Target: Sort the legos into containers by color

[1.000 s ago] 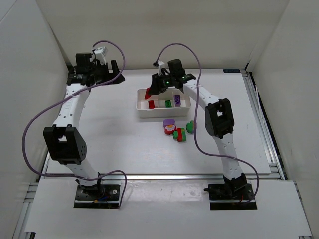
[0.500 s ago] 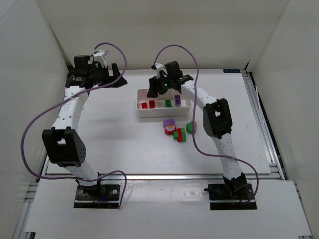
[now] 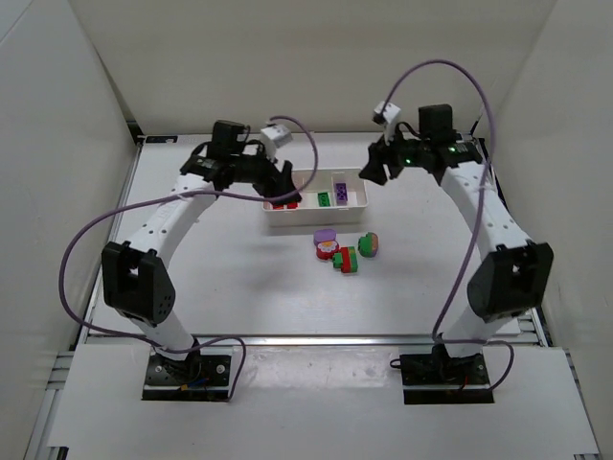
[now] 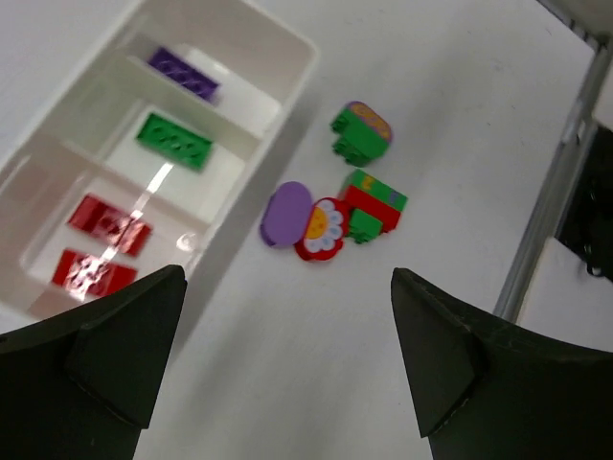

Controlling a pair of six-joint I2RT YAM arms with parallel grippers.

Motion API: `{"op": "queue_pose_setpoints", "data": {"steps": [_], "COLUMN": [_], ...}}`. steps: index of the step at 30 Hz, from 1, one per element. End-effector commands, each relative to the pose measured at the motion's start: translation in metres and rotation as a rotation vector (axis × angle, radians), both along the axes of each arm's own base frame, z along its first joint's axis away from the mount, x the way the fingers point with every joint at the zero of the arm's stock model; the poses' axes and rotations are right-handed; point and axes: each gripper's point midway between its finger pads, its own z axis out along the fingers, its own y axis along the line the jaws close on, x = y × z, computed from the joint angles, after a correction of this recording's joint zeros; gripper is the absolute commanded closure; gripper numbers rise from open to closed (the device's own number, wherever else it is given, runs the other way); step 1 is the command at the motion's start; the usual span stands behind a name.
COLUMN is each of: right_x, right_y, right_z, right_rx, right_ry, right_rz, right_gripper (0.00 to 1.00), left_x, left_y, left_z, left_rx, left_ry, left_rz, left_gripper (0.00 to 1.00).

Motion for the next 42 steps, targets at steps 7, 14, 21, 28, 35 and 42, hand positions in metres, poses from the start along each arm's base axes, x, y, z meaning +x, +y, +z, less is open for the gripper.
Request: {"op": "queue_pose_setpoints", "data": {"steps": [7,14,21,28,35,42], "right_x": [-0.078,-0.087,-0.083,-0.079,-0.076,-0.076], "right_y": [-0.081,-0.102,-0.113,-0.116,-0.117,-0.116], "right_z": [-0.071,-0.073,-0.067,-0.066,-0.069,-0.072], "right_rx": [-0.137,-0.113,-0.076,-0.071,-0.071,-0.067], "right_ry": [0.154,0.173,0.179,0.164,0.176,0.189], "right_rz": [-0.065,-0.114,-0.151,-0.173,-0.183,-0.186], "right_gripper": [0.40,0.40,0.40,0.40,0.40,0.39], "left_x": [-0.060,-0.095,-0.079,-0.075,-0.096,-0.077], "left_y": [-0.066,-0.073,-0.051,-0.061,-0.051,-0.057], "left_z": [-0.043,-0.097,-0.104,-0.108,-0.126,-0.136], "left_rx": [0.199,0.330,0.303,0.254,0.232,0.269], "left_ry": [-0.102,-0.258,-0.400,-0.329,-0.486,-0.711], "left_rz": [-0.262,-0.539,-0.848,-0.952,-1.111,-1.191], "left_gripper": [0.13,0.10,0.06,0.08,0.07,0.06]}}
